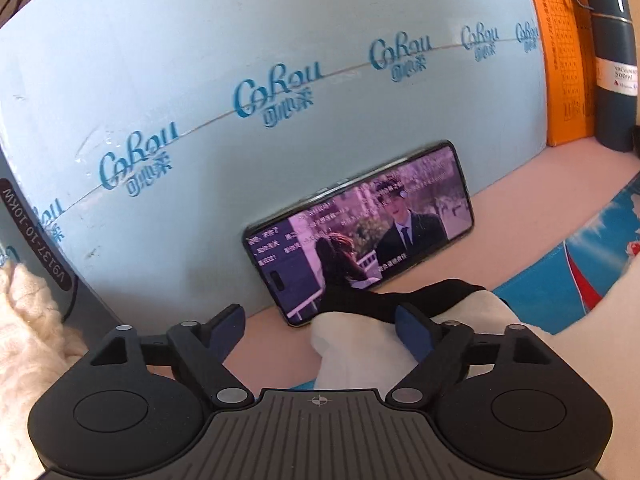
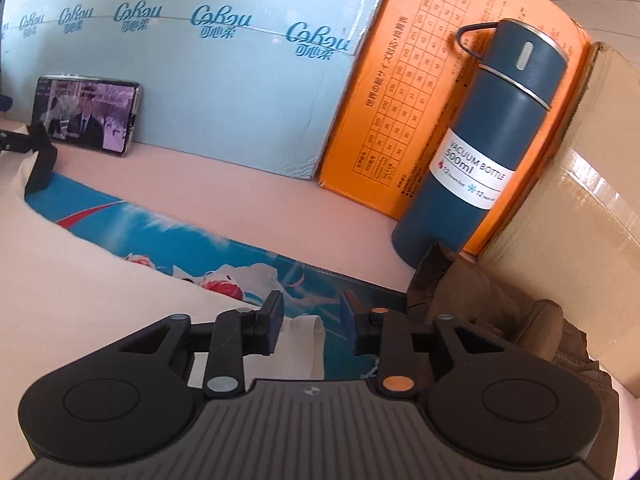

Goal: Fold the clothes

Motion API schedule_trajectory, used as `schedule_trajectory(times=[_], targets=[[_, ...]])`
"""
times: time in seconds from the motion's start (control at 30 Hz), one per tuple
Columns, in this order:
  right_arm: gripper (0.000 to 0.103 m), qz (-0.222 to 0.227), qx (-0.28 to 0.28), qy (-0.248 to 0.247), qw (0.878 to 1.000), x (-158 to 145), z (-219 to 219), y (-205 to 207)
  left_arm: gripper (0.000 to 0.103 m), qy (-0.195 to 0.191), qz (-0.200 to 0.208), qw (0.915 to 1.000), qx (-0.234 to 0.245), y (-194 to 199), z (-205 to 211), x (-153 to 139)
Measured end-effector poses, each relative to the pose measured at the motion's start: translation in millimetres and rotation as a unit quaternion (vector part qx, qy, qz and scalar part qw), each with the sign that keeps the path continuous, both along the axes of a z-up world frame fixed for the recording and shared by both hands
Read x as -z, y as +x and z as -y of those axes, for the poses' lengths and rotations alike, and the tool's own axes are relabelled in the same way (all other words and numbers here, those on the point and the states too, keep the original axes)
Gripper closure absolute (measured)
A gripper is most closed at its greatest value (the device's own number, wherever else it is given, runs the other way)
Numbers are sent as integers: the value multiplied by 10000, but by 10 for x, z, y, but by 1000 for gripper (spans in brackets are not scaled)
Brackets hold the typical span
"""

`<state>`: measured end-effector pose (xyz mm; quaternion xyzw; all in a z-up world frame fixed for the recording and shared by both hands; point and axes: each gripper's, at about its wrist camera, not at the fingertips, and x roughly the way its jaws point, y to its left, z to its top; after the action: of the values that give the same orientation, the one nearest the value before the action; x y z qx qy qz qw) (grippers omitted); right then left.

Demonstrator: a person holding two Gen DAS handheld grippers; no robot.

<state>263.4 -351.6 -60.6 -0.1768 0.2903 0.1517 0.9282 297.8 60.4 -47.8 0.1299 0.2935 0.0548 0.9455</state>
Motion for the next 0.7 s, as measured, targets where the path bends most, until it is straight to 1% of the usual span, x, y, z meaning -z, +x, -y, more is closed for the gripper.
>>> schedule_trajectory(times=[0.03,0.07,0.13,0.2,0.27,0.33,0.4,0.43,0.5,0.57,0.63,0.7], targets=[[60,17,65,168,9998,-48,50,-28,16,-86,97,9999,-90,-51,-73,-67],[58,27,111,371,9992,-111,107,-76,16,-175,194,9996,-123,-122,-138,-135],[52,76,168,742,9971,-236,194,-209,15,-352,397,9985,-101,-342,-258,-267],[49,138,137,1039,9944,-346,226,-413,15,-567,594,9966,-50,-616,-366,-367],[48,72,-81,1379,9904,-402,192,-670,15,-1182,719,9901,242,-1031,-463,-409],[47,-62,-379,1754,9838,-433,134,-942,15,-1839,659,9786,647,-1462,-497,-371],[46,-227,-691,2129,9744,-454,67,-1206,16,-2184,511,9707,864,-1793,-448,-262],[46,-399,-887,2308,9681,-431,-3,-1309,16,-2250,392,9689,955,-1955,-373,-175],[46,-765,-1267,2547,9556,-360,-201,-1501,16,-2222,188,9698,991,-2155,-271,-52],[46,-1080,-1686,2568,9455,-273,-476,-1717,16,-2093,-96,9718,1081,-2313,-157,55],[47,-1224,-1960,2407,9427,-190,-730,-1869,17,-1946,-369,9743,1070,-2399,-83,139],[48,-1321,-2101,2224,9428,-114,-926,-1968,17,-1822,-370,9750,1218,-2445,-30,155]])
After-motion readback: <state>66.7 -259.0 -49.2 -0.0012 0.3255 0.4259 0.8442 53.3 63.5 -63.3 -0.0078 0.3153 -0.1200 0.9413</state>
